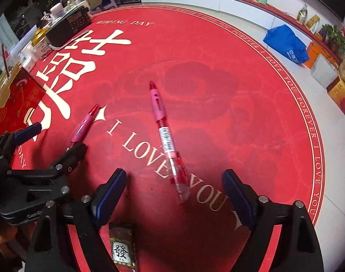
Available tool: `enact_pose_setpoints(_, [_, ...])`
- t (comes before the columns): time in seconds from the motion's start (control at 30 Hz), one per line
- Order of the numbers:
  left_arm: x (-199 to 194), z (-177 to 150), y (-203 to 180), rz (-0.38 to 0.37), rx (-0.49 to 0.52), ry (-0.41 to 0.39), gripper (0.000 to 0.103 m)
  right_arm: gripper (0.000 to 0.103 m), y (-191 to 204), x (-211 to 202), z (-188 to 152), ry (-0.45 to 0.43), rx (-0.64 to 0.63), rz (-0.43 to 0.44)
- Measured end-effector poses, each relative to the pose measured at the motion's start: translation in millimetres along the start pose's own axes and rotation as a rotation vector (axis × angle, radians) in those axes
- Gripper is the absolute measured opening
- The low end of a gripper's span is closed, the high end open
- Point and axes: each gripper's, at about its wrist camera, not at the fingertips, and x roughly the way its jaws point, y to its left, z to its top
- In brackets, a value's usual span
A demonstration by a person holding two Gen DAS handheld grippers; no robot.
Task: Organize rigid objects
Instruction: 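Close the right tool on a pink pen while the left tool grasps another pink pen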
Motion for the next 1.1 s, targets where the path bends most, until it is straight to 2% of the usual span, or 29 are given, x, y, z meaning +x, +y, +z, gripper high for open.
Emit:
enact_pose_setpoints(0.07, [1, 0, 7, 0.057, -0.009, -0.016, 0.103, 0.089, 4, 2, 3, 0.004, -0.019, -0.009])
enact_pose_setpoints(0.2, [2, -1, 9, 0.01, -0.025, 0.002, 0.102, 0.088, 17, 8, 10, 0.002, -0.087, -0.042])
enact_pose_setpoints(0.3, [2, -2, 7, 0.025, -0.017, -0.02, 0.102, 0.086, 19, 10, 14, 0.011, -0.11, -0.041])
enact_pose_setpoints(0.37, [5, -3, 13, -0.01, -0.072, -0.013, 0.103, 0.086, 20, 11, 16, 0.021, -0.123, -0.041])
enact_pose_setpoints(0.47, [13, -7, 31, -0.093, -0.212, 0.027, 0.103, 0.085, 20, 11, 17, 0.023, -0.135, -0.041])
enact_pose_setpoints(0.57, [12, -9, 26, -0.089, -0.197, 0.034, 0.103, 0.082, 22, 11, 17, 0.022, -0.146, -0.036])
enact_pose_setpoints(0.8, [8, -9, 11, -0.103, -0.176, 0.025, 0.103, 0.049, 29, 6, 20, 0.054, -0.175, -0.026])
enact_pose_setpoints(0.87, [7, -7, 5, -0.111, -0.163, 0.023, 0.103, 0.029, 26, 4, 20, 0.057, -0.163, -0.03])
enact_pose_setpoints(0.9, [7, -7, 1, -0.113, -0.157, 0.018, 0.103, 0.014, 24, 3, 21, 0.062, -0.155, -0.031])
enact_pose_setpoints(1.03, [7, -4, -6, -0.121, -0.152, 0.027, 0.101, 0.014, 15, 0, 16, 0.063, -0.102, -0.031])
enact_pose_setpoints(1.07, [6, -3, -7, -0.126, -0.148, 0.03, 0.097, 0.014, 13, -2, 14, 0.057, -0.089, -0.025])
enact_pose_setpoints(1.1, [4, -3, -8, -0.134, -0.137, 0.027, 0.087, 0.014, 10, -5, 12, 0.05, -0.075, -0.02])
